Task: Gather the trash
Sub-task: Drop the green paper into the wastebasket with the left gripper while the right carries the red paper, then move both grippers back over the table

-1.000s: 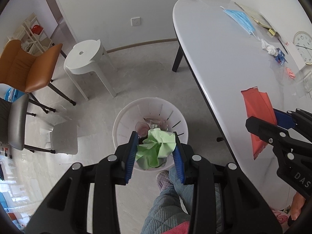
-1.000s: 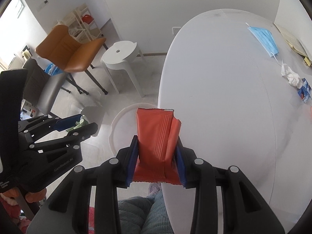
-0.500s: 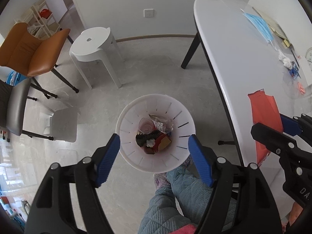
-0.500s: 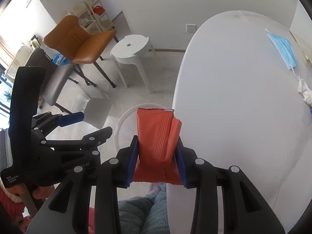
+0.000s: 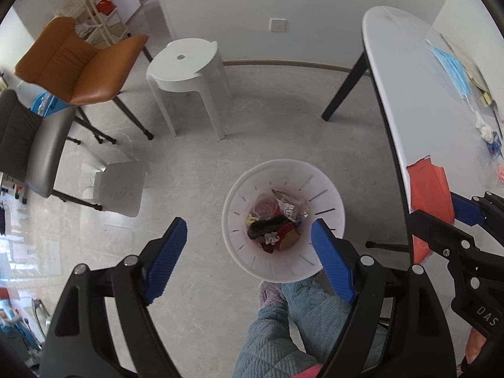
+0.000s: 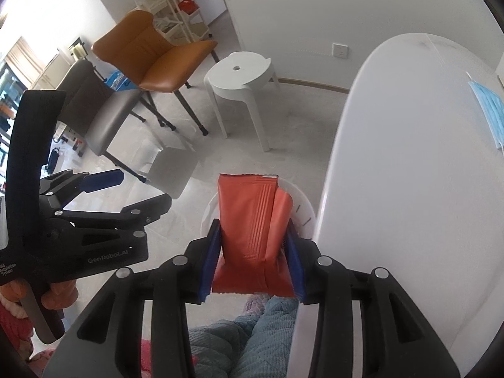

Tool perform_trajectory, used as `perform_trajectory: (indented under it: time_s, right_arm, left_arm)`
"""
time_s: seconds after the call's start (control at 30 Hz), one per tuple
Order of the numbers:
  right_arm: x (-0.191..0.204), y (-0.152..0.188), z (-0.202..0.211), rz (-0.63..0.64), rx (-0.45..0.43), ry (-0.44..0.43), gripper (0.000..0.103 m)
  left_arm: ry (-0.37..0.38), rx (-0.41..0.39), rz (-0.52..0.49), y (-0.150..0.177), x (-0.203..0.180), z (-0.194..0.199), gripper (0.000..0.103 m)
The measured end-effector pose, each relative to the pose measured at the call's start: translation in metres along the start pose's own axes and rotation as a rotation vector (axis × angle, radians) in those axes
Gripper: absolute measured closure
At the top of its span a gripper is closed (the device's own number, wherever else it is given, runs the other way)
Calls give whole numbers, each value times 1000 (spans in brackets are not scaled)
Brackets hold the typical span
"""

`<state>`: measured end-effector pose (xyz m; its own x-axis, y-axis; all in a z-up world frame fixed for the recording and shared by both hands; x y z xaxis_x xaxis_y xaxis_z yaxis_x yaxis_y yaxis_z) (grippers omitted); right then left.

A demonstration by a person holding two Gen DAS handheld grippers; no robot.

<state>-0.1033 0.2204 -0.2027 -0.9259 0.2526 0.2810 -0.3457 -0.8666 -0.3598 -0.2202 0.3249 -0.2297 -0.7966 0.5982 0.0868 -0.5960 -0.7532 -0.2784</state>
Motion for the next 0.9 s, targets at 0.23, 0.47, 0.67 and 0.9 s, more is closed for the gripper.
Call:
perform_trajectory:
  time_s: [0.23,0.47,0.67,0.9]
  right_arm:
    - [15,-4,1,49,0,3,37]
    - [-6,-3,22,1,-37,38,26]
    - [-47,6,57,-105,-124,107,17]
    - [-122,42,115,-297,-241,241,4]
  left_arm:
    - [-17,-14,54,7,15,9,25]
    - [2,-30,26,3,-1,17,24]
    - [58,-73,-69,-17,-44,33,18]
    - [158,-137,-248,-48,-125,58,11]
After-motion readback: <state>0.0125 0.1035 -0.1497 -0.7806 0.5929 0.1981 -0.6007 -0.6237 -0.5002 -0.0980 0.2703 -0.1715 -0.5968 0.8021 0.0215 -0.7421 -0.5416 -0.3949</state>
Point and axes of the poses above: each gripper's, at about its wrist camera, not at the fingertips, and z roughly against the way its jaws point, x to its left, y to its underside, the point moved 3 cm from there along -z, roughly the way its jaws point, and after that the axes turned 5 degrees about -y, right-handed, at the moved point
